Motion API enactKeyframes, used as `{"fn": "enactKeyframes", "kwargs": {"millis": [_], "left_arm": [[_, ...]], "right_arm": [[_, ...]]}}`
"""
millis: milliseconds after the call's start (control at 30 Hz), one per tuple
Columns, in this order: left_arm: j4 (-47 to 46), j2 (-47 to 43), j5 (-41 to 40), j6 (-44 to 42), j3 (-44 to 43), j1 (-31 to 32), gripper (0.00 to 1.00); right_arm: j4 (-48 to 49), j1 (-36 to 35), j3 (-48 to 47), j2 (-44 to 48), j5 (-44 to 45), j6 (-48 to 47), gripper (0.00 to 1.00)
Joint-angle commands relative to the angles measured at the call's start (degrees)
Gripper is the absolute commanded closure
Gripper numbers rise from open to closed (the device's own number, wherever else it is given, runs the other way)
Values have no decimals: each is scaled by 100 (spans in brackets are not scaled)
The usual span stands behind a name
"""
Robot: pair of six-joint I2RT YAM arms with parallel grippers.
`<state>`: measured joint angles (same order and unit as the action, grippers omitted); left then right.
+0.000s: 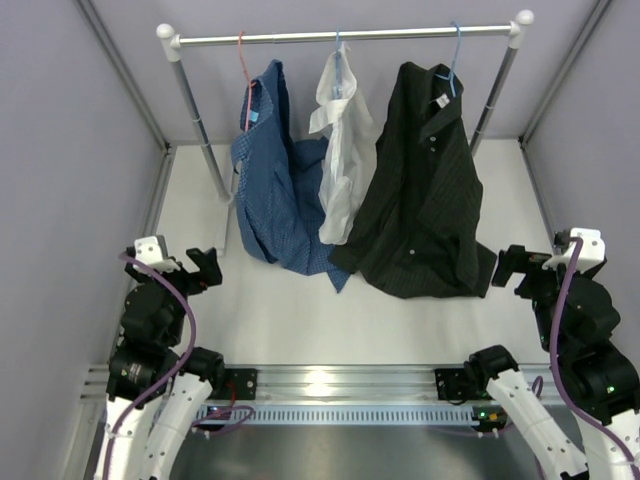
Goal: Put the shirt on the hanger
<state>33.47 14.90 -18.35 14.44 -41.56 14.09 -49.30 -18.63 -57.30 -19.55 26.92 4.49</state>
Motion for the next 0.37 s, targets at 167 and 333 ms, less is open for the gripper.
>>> {"fn": "enactKeyframes", "kwargs": {"millis": [167,333], "left_arm": [[-263,22,200,-108,69,15,2],[-262,22,209,-117,69,24,2]], "right_arm": [[-27,-88,-1,-66,-46,-10,1],[-27,-88,8,-101,-29,17,0]]}}
